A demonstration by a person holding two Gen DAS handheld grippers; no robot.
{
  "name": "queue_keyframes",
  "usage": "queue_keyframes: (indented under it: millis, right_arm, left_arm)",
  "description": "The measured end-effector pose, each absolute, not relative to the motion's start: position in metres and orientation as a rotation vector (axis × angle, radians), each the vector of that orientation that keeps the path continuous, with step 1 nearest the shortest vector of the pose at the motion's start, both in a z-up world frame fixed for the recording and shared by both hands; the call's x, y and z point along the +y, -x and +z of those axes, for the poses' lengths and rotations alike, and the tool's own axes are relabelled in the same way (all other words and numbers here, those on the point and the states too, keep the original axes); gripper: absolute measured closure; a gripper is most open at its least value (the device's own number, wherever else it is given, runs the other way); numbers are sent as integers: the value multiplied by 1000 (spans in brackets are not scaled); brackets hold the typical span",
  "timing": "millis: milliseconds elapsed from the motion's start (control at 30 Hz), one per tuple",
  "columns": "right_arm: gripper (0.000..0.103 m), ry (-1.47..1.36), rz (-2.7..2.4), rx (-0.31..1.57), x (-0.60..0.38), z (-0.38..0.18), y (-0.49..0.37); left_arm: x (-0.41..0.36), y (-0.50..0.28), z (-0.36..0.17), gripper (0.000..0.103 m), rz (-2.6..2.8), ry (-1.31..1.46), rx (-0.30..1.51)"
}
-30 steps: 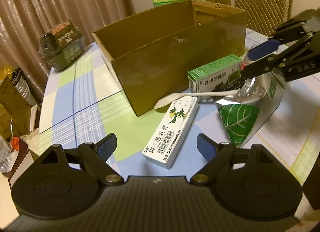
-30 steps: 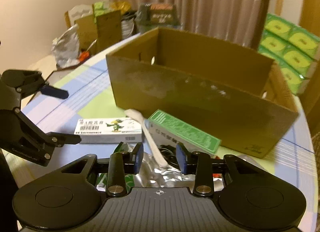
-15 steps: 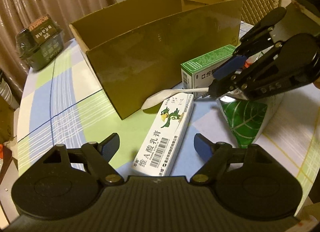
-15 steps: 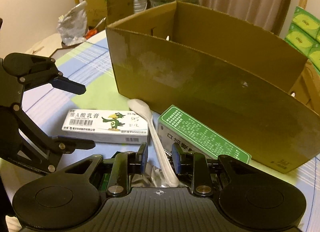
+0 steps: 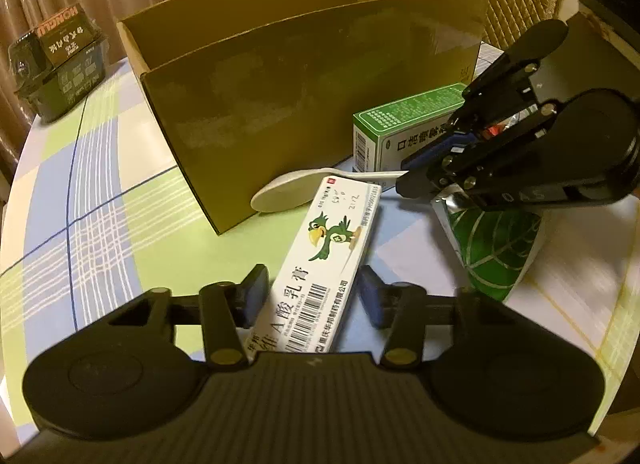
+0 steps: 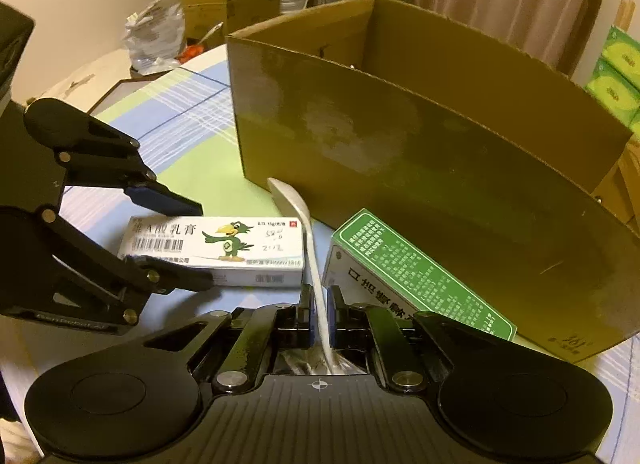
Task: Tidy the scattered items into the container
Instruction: 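Grasp the white spoon with the right gripper while the left gripper grasps the vitamin A box, then carry the spoon and vitamin A box over the cardboard box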
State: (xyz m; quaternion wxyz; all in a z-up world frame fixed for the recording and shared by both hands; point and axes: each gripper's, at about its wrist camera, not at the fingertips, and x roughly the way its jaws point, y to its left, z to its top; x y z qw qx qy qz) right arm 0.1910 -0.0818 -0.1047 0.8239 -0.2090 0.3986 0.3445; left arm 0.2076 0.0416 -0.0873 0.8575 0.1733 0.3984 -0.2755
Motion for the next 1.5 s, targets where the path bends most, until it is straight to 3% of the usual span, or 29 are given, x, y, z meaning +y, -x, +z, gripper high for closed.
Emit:
queue_keyframes:
  millis: [167,733,1500]
  right_arm:
    - [102,440,738,816,-85,-94,-179]
    - [102,379,713,745,-110,-61,-146]
    - [102,337,667,561,-133,7,-127]
  left_arm:
    - [41,-201,-81,70,-587,-368,843]
    - [48,-167,-62,70,-576,-335,835]
    - [31,-163,22,70,-532,-341,697]
